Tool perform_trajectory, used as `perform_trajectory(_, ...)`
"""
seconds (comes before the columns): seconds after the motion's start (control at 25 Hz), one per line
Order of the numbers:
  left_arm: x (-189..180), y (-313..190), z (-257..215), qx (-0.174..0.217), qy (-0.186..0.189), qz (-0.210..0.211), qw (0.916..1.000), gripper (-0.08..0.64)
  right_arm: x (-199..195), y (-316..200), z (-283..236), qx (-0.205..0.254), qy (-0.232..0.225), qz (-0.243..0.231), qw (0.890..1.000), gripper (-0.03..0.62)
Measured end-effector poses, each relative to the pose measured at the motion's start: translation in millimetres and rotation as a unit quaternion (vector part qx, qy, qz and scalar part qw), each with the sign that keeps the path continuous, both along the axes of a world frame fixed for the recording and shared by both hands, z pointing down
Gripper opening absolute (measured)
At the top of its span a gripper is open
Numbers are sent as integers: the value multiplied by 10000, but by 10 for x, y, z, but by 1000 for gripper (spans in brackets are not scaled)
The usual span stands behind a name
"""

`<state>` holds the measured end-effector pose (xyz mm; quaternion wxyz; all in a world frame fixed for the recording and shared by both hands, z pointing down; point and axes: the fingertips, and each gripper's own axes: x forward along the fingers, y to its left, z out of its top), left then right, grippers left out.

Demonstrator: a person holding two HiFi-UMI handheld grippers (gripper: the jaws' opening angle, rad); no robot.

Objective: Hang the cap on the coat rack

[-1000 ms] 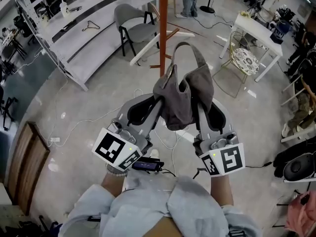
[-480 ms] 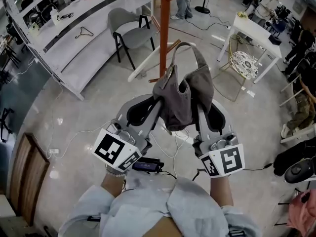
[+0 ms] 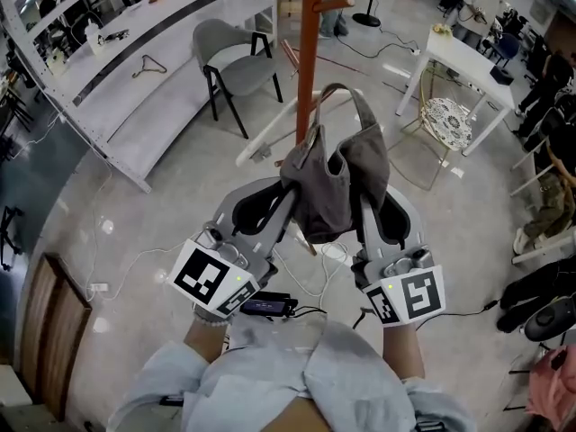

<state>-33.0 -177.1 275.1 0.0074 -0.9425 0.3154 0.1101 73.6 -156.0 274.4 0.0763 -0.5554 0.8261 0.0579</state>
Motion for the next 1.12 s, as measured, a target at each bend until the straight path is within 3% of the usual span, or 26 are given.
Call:
perform_trajectory(0.44, 75, -170, 11, -157, 94, 31, 9998, 29, 65, -151, 3, -104, 40, 79, 9999, 64)
perform_trajectory(1.12, 120, -195, 4, -150, 109, -261, 9995, 29, 119, -235, 6, -122, 98, -221, 9996, 64)
